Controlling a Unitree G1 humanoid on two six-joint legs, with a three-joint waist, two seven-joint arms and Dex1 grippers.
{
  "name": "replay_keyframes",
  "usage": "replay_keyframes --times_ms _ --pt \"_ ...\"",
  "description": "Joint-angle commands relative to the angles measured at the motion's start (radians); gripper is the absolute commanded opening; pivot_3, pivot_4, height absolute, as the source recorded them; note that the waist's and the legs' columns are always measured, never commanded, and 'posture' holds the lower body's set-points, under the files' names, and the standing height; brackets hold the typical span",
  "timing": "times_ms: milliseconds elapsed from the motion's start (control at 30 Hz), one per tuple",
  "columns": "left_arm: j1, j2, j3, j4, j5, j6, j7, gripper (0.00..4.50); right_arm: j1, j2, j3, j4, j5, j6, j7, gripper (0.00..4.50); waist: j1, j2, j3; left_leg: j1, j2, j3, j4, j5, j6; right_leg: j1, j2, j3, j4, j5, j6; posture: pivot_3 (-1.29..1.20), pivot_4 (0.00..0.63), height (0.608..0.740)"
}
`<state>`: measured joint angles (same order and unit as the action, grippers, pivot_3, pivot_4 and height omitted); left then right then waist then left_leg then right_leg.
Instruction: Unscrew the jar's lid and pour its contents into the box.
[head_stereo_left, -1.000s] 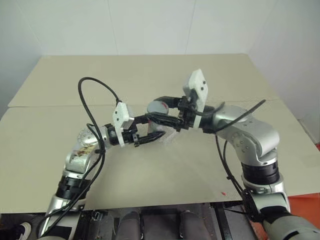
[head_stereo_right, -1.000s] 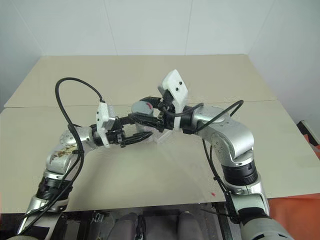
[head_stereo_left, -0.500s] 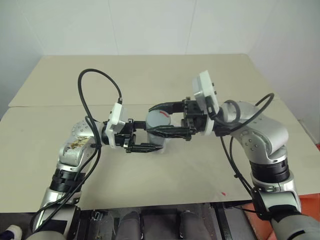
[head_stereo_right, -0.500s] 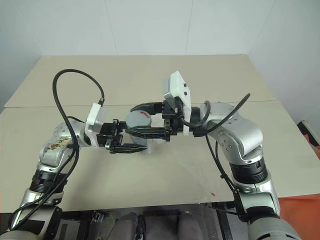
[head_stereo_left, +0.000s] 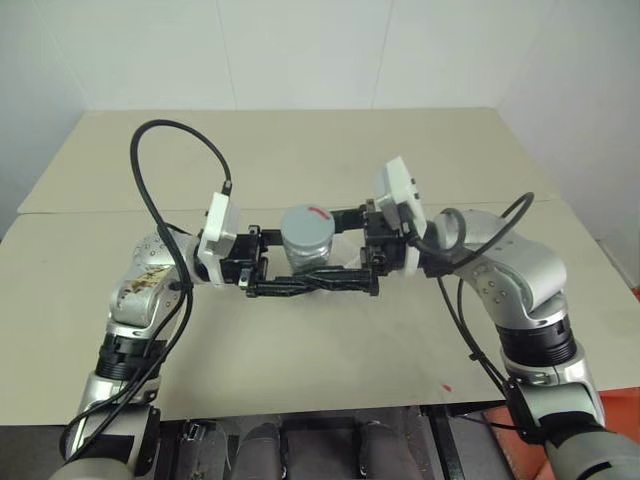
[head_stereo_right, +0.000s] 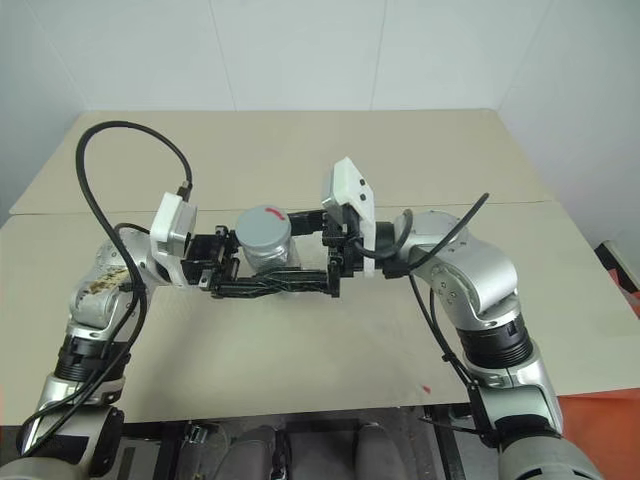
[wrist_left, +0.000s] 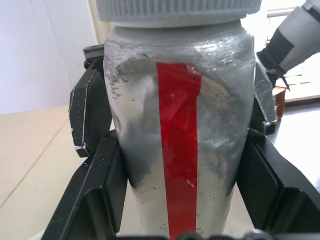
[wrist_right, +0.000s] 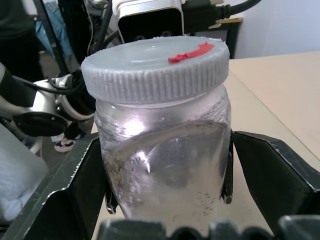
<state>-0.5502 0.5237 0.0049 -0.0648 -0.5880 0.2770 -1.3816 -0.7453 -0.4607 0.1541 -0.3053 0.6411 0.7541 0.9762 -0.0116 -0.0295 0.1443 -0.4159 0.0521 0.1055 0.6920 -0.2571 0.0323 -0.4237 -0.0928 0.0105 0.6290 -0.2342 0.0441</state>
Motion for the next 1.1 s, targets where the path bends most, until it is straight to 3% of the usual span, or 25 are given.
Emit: replay_keyframes --times_ms 33,300,467,600,800,1100 --pt "-0.005 0.019 0.048 -0.036 -0.017 -0.025 0.028 2.74 -0.006 0.000 -0.015 -0.007 -0.007 0.001 -0.033 4.45 0.000 0.000 0.000 0.000 0.000 0.000 0.000 0.000 0.000 0.000 0.000 0.000 0.000 0.000 0.000 0.00 0.150 0.740" --pt "0.052 0.032 0.059 -0.014 0.125 -0.050 0.244 2.74 0.037 0.005 -0.108 -0.026 -0.034 -0.006 -0.204 4.45 0.000 0.000 0.000 0.000 0.000 0.000 0.000 0.000 0.000 0.000 0.000 0.000 0.000 0.000 0.000 0.00 0.150 0.740" --pt "0.096 -0.050 0.016 -0.031 0.290 -0.043 0.520 2.74 0.075 0.023 -0.152 -0.099 -0.061 0.013 -0.370 4.45 0.006 0.000 0.000 0.000 0.000 0.000 0.000 0.000 0.000 0.000 -0.001 0.000 0.000 0.000 0.000 0.00 0.150 0.740" --pt "0.082 -0.147 -0.004 -0.030 0.381 -0.013 0.724 2.74 0.067 0.103 -0.176 -0.132 -0.078 0.045 -0.541 4.45 0.010 0.000 0.000 0.000 0.000 0.000 0.000 0.000 0.000 0.000 -0.001 0.000 0.000 0.000 0.000 0.00 0.150 0.740" --pt "0.083 -0.247 -0.045 -0.059 0.474 0.014 0.906 2.74 0.009 0.213 -0.094 -0.136 -0.159 0.070 -0.706 4.45 0.006 0.000 0.000 0.000 0.000 0.000 0.000 0.000 0.000 0.000 -0.001 0.000 0.001 0.000 0.000 0.00 0.150 0.740" --pt "0.115 -0.298 -0.062 -0.161 0.477 0.074 0.986 2.74 -0.035 0.274 0.016 -0.081 -0.269 0.056 -0.750 4.45 0.002 0.000 0.000 0.000 0.000 0.000 0.000 0.000 0.000 0.000 -0.001 0.000 0.001 0.000 0.000 0.00 0.150 0.740"
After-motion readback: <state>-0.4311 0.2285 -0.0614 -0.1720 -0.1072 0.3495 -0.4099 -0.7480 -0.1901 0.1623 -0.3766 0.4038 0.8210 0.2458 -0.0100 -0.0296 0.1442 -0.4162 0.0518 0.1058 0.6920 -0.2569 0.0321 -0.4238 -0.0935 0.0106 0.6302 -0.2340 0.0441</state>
